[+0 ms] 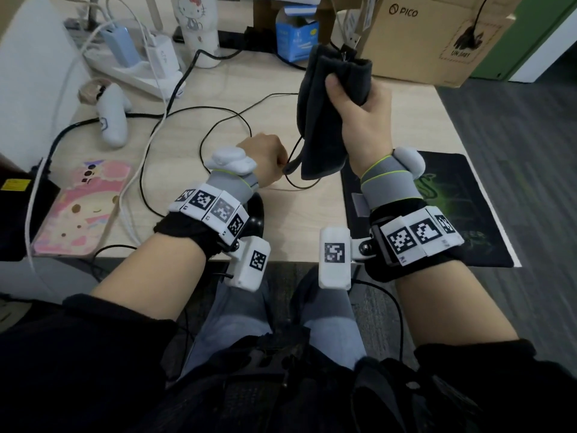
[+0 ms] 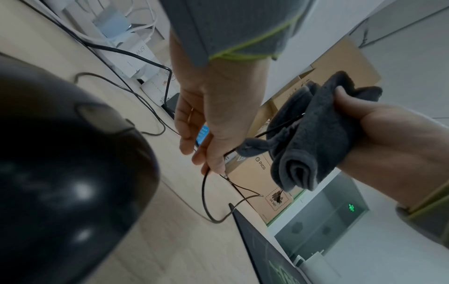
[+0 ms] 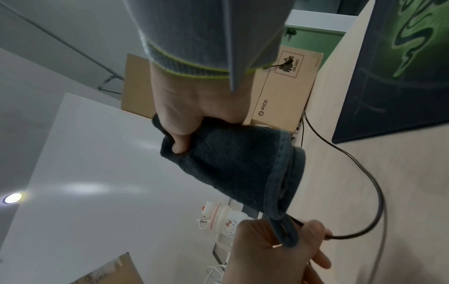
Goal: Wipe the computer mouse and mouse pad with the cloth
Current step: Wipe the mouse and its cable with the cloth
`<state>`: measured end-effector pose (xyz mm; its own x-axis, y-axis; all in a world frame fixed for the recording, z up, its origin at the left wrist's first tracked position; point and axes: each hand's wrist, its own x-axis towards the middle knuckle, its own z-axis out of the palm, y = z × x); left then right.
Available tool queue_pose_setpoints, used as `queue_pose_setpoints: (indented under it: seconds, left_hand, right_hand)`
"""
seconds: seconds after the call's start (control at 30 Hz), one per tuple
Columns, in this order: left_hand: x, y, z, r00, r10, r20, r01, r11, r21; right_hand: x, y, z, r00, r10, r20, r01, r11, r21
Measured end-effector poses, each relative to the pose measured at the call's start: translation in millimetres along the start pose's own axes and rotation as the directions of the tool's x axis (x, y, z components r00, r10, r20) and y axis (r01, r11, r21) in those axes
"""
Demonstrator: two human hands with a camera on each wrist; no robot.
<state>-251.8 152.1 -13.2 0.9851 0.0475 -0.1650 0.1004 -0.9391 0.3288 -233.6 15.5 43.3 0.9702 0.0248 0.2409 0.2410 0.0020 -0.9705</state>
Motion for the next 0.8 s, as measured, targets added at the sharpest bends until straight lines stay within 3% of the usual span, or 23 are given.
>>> queue_pose_setpoints:
  seconds: [0.13, 0.23, 0.33, 0.5, 0.57, 0.7, 0.77, 0.8]
  left_hand:
    - [-3.5, 5.5, 3.1, 0.998, 0.023, -0.053, -0.019, 0.997, 0.074]
    - [-6.1, 9.7, 6.1, 0.997, 0.058, -0.044, -0.053, 0.993, 0.107]
    - [-5.5, 9.6, 7.2, 0.998, 0.055, -0.031, -0.051, 0.989, 0.135]
    - [-6.2, 8.9, 6.7, 0.999, 0.040, -0.002, -0.039, 0.991, 0.125]
    - [-8.0, 4.2, 4.0, 0.999, 0.040, -0.004, -0.040, 0.993, 0.111]
    - [-3.6, -13.9, -6.9, 0.990, 0.058, -0.126, -0.077, 0.984, -0.158]
    - [0.2, -16.8, -14.0, 0.958, 0.019, -0.287, -0.125, 0.926, -0.357]
    - [1.8, -14.7, -18.7, 0.918, 0.006, -0.396, -0.192, 0.882, -0.431]
  right_hand:
    - [-0.9, -0.9, 2.3, 0.997, -0.052, -0.053, 0.054, 0.998, 0.025]
    - [2.8, -3.4, 4.1, 0.987, -0.076, -0.143, 0.079, 0.997, 0.017]
    - [7.4, -4.0, 5.3, 0.985, -0.082, -0.153, 0.082, 0.997, -0.008]
    - [11.8, -2.9, 4.8, 0.981, -0.012, -0.192, 0.006, 0.999, -0.033]
    - [12.1, -1.4, 2.9, 0.989, 0.015, -0.149, -0.021, 0.999, -0.035]
    - [9.1, 6.2, -0.4, 0.999, -0.008, 0.037, 0.013, 0.992, -0.127]
    - [7.6, 11.2, -1.5, 0.996, 0.000, 0.088, 0.016, 0.985, -0.173]
    - [8.1, 13.8, -2.0, 0.995, 0.008, 0.096, 0.011, 0.982, -0.190]
